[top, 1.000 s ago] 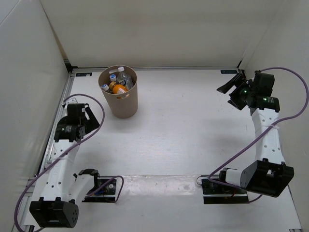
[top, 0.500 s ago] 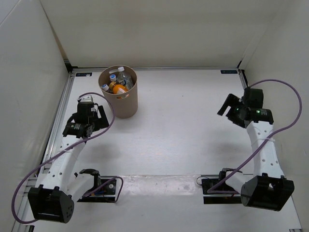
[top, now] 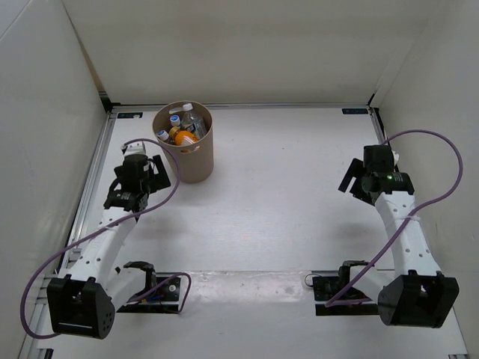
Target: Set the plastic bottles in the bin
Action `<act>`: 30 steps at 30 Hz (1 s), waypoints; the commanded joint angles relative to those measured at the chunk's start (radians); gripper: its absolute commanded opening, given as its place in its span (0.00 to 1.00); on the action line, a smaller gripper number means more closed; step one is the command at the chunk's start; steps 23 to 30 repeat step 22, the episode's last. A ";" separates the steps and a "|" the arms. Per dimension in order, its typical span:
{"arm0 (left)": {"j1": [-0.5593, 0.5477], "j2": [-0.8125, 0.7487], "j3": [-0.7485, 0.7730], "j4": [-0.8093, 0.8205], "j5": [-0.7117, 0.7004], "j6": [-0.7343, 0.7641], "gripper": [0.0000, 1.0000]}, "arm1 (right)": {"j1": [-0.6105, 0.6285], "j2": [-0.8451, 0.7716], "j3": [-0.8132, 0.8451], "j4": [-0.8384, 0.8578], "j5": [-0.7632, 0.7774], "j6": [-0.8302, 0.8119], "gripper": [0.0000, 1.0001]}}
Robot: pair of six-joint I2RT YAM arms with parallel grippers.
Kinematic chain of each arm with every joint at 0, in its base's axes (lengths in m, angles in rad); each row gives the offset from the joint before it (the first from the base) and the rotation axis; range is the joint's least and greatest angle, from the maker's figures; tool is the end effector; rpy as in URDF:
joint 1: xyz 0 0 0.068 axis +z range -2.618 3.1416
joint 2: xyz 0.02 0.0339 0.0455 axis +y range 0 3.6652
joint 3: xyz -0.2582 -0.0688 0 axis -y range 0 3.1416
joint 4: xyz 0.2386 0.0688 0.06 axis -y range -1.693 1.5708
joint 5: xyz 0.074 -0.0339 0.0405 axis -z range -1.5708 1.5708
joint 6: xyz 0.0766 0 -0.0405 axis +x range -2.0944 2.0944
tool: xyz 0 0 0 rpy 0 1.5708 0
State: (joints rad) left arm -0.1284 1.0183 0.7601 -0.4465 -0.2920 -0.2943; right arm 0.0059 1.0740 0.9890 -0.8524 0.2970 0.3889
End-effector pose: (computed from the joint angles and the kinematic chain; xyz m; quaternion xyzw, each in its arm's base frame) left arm 0.2436 -0.0092 0.2349 -0.1352 0.8899 0.0420 0.4336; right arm 0.2271 -0.0211 0.2613 0.2241 0.9139 -0.0775 0.3296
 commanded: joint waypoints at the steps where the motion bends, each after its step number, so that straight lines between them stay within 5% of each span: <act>1: 0.000 -0.020 -0.044 0.155 0.027 0.035 1.00 | -0.008 -0.011 0.014 -0.017 0.051 0.007 0.90; 13: 0.006 -0.050 -0.183 0.294 -0.136 0.073 1.00 | 0.155 0.021 0.034 0.001 0.116 -0.002 0.90; 17: 0.006 -0.105 -0.251 0.322 -0.272 -0.031 1.00 | 0.204 0.024 0.010 0.012 0.168 0.021 0.90; 22: 0.009 -0.138 -0.321 0.484 -0.245 0.056 1.00 | 0.206 0.006 -0.006 0.013 0.162 0.033 0.90; 30: 0.009 -0.138 -0.321 0.484 -0.245 0.056 1.00 | 0.206 0.006 -0.006 0.013 0.162 0.033 0.90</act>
